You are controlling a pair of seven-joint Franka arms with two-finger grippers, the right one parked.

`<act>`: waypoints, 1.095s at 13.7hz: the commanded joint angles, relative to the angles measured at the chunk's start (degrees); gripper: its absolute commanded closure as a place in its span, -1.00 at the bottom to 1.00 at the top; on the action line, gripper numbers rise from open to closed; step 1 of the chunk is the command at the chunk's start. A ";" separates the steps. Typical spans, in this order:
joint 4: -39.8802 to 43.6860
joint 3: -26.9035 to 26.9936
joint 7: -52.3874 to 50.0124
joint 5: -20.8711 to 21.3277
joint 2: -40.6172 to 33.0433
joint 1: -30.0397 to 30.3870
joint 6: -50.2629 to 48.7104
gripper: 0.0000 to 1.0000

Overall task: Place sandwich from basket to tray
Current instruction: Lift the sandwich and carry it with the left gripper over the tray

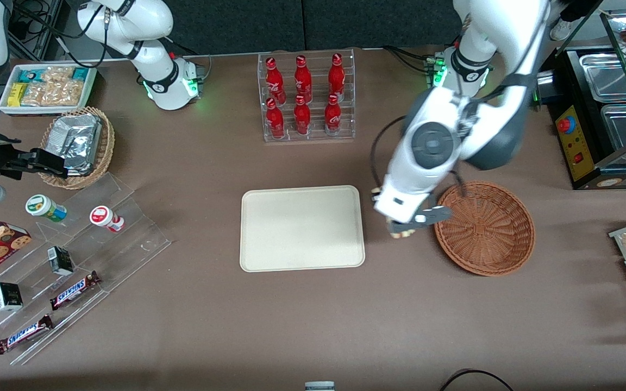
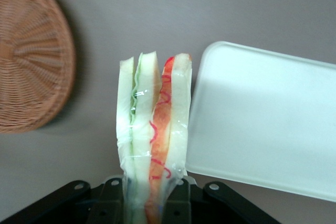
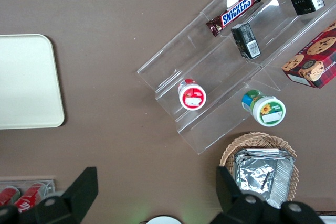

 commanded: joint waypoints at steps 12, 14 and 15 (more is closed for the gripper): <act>19.42 -5.16 2.56 -0.40 22.30 -8.11 9.13 0.84; 20.03 -6.39 2.56 -0.40 24.15 -8.11 11.15 0.84; 20.21 -6.57 2.56 -0.31 25.11 -8.11 11.33 0.83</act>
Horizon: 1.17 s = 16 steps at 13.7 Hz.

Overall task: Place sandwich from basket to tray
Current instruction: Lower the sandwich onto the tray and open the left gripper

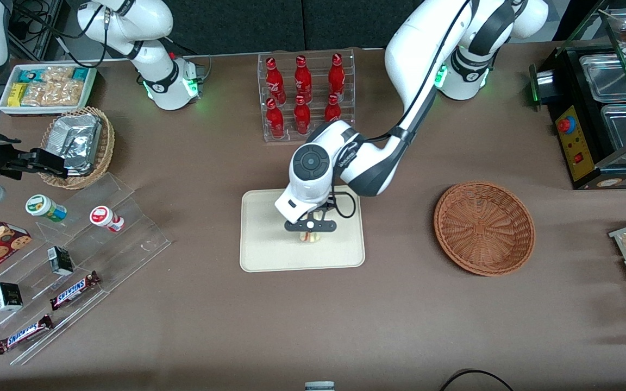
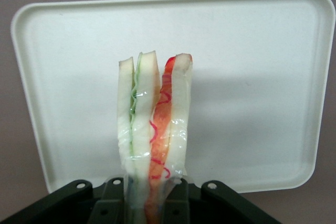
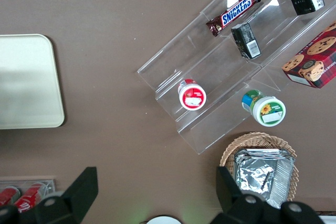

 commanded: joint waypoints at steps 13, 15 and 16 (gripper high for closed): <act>3.00 0.00 0.30 0.42 8.21 -1.01 5.16 -0.41; 3.09 0.09 0.22 0.42 7.24 -0.66 4.73 -0.97; 3.09 0.09 0.13 0.51 6.54 -0.57 4.46 -0.98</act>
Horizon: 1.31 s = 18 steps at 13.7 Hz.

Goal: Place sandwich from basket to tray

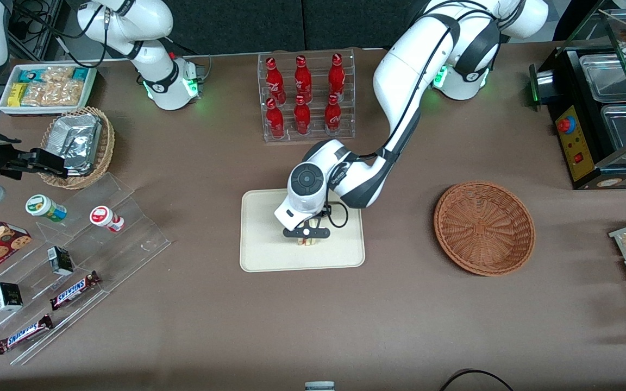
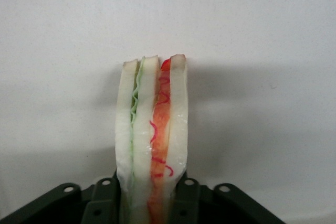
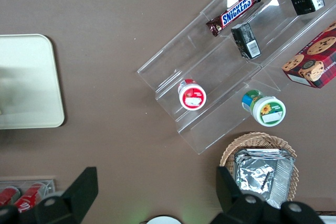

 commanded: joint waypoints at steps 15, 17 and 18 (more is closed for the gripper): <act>-35.72 1.44 18.96 -1.23 -37.02 19.66 -2.31 -0.97; -40.04 1.44 24.86 -1.23 -41.33 23.79 -2.49 -0.97; -40.92 1.44 27.32 -1.23 -42.75 25.64 -3.18 -0.97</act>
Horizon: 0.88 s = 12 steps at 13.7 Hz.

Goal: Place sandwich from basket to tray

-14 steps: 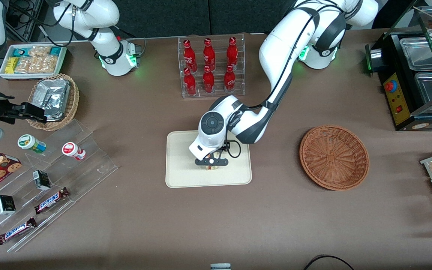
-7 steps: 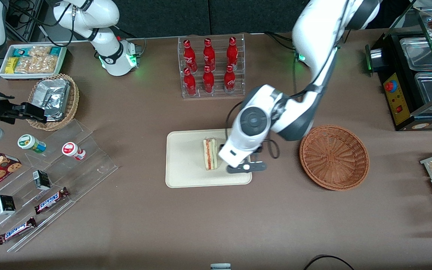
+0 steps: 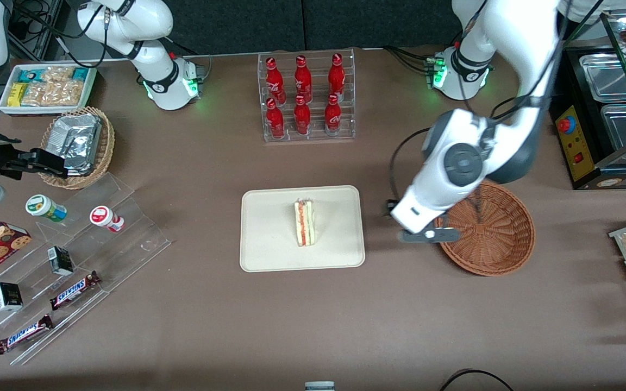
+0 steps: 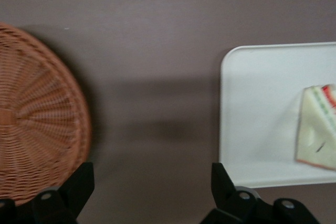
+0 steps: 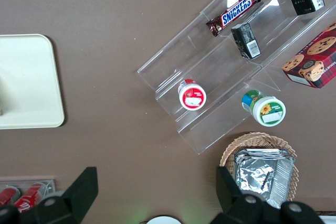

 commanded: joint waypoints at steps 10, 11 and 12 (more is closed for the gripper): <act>-3.89 -0.38 21.97 -0.09 -17.70 20.36 -12.06 -0.98; -2.66 -0.29 21.97 0.00 -17.61 20.45 -12.86 -0.98; -1.86 0.32 21.97 0.00 -17.53 20.54 -13.13 -0.98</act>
